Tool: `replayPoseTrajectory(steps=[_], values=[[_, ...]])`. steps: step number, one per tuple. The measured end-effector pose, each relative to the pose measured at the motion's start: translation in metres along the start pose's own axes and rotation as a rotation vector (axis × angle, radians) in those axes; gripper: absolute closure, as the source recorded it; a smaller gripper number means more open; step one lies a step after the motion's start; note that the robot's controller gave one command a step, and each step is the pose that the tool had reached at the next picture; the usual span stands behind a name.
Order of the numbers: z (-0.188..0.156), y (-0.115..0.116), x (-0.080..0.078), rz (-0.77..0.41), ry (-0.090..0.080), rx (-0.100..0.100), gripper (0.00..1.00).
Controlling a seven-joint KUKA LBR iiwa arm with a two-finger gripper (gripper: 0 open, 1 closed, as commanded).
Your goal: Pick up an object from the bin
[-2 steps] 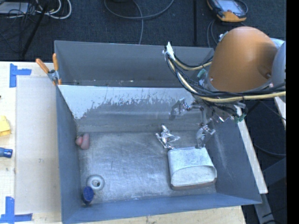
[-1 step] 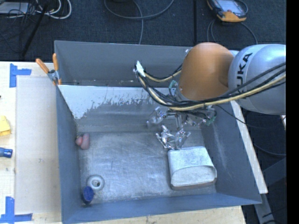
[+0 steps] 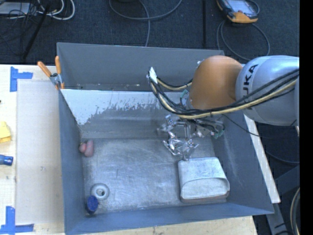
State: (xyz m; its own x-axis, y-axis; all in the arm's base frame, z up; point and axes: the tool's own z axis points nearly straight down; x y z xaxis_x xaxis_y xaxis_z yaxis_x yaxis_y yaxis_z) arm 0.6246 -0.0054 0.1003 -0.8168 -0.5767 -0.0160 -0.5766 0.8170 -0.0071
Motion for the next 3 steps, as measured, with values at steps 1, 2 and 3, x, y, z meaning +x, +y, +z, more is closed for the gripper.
replayPoseTrajectory(steps=[1,2,3], values=[[0.006,0.0,0.005,0.006,0.013,-0.007,1.0],[-0.075,0.011,0.017,0.006,0.009,-0.003,1.0],[-0.15,0.012,0.018,-0.003,0.008,-0.002,1.0]])
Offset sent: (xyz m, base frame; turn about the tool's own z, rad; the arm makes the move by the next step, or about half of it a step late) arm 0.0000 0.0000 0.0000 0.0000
